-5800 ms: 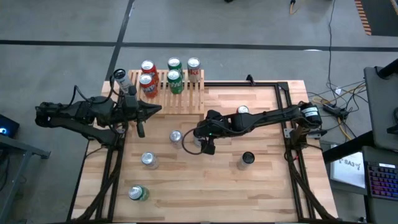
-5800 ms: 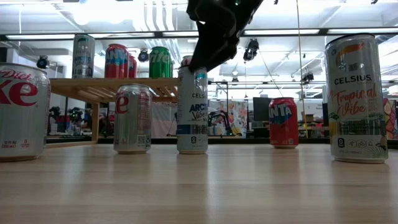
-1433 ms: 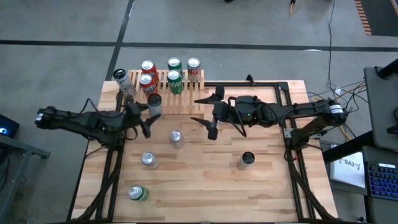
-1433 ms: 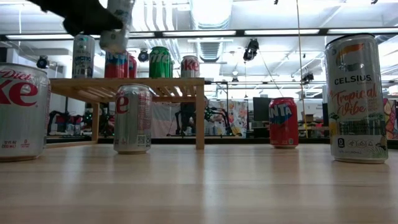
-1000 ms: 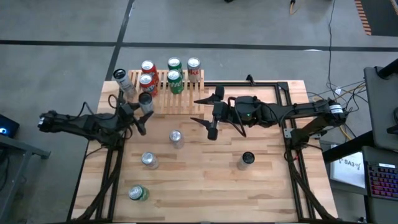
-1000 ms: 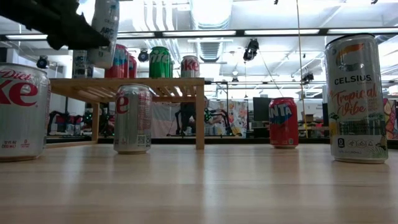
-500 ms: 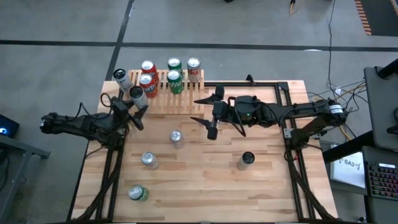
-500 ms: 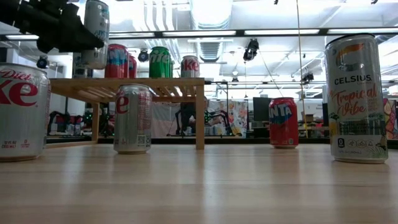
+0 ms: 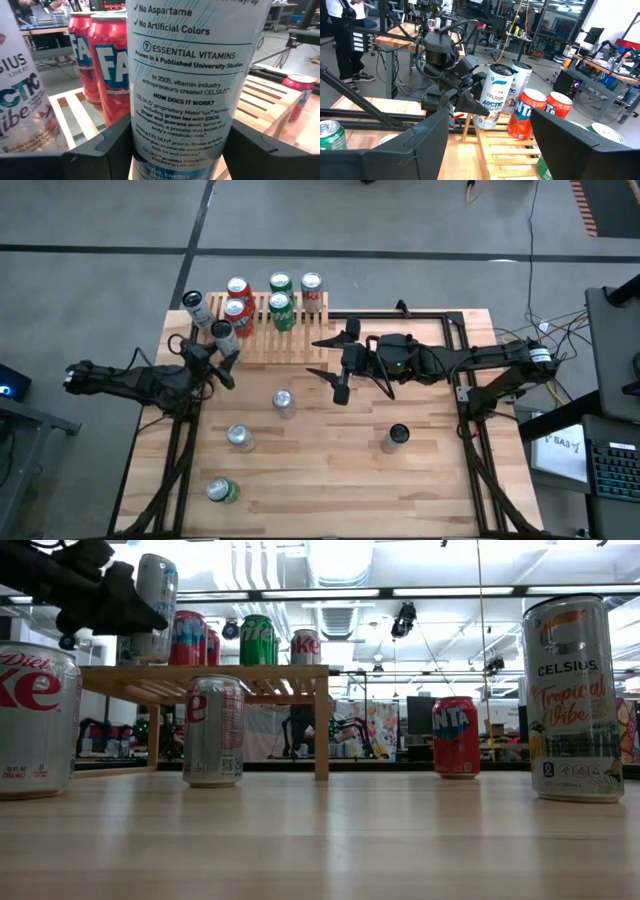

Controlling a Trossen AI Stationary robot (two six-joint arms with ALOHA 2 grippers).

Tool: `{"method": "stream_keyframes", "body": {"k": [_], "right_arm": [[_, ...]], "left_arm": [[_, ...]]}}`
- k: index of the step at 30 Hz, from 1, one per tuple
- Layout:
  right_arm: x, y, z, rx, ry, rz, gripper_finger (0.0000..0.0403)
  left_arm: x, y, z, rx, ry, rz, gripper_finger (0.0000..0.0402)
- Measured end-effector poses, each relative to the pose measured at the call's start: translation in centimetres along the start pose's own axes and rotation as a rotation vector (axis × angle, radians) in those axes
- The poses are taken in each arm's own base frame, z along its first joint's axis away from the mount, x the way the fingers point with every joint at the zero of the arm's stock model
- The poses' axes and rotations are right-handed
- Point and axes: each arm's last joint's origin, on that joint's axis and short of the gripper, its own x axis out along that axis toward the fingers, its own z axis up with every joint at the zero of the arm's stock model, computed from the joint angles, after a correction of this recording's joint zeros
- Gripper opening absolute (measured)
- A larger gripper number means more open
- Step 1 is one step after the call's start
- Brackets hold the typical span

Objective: Place canned beverage on shelf
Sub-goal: Put the top white/blue soda can on the shelf aligned with the other white/blue soda can

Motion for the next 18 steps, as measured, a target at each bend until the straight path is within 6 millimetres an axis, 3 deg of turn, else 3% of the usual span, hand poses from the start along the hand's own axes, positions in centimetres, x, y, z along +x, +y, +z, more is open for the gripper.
{"method": "stream_keyframes", "body": {"k": [18], "right_arm": [[0.00, 0.00, 0.00, 0.000, 0.000, 0.000, 0.0271]], "left_arm": [[0.36, -0.45, -0.54, 0.013, 0.020, 0.023, 0.0243]]}}
